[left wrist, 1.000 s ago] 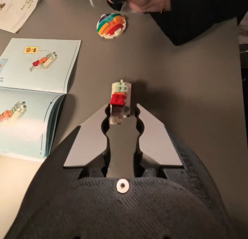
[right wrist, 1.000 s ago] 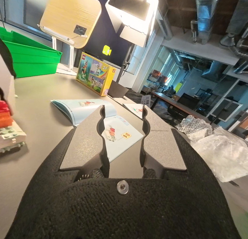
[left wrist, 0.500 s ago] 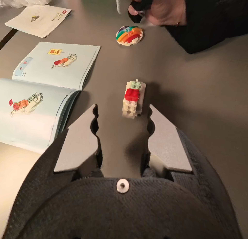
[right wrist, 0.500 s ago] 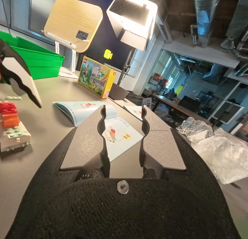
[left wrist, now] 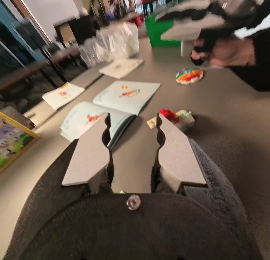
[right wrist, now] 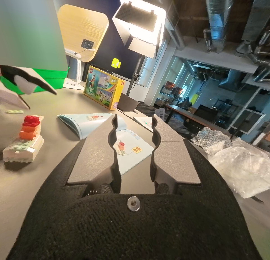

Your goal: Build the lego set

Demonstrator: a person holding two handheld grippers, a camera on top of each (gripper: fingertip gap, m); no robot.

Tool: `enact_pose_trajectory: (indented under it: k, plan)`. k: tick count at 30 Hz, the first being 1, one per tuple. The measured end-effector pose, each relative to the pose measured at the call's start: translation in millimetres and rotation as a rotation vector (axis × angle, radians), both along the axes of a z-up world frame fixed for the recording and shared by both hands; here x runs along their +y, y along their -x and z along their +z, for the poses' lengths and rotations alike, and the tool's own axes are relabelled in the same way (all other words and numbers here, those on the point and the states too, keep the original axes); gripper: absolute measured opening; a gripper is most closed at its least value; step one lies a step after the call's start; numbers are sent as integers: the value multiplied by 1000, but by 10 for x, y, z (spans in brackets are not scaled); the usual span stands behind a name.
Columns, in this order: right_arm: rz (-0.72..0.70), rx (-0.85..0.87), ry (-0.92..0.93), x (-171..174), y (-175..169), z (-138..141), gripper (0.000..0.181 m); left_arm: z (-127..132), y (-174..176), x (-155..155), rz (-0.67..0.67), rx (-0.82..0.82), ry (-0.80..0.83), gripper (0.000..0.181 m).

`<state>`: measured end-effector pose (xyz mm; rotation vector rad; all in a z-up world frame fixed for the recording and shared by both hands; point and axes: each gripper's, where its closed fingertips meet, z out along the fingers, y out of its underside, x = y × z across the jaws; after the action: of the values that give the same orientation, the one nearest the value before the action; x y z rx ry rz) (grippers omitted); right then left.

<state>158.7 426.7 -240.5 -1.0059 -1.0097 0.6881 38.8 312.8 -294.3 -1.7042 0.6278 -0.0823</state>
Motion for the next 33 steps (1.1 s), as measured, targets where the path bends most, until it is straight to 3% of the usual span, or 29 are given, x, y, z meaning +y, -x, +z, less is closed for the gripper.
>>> enact_pose_trajectory:
  k: [2,4,12,23,26,33]
  plan:
    - [5,1,-1,7,-3,-7,41,185,-10,-55,-22,-17,-136,57]
    - [36,11,-6,-19,3,-7,28,263,19,-82,0,1,-218,31]
    - [-26,17,30,127,-50,-34,10,226,-3,-74,41,168,-322,17]
    - [6,-84,-40,0,42,-128,0,340,-202,-235,-69,191,-464,9]
    - [43,-102,-1,-34,68,-165,0,366,-257,-302,-122,157,-456,0]
    - [-6,-65,-11,40,-1,-115,0,330,-250,-288,-126,160,-439,0]
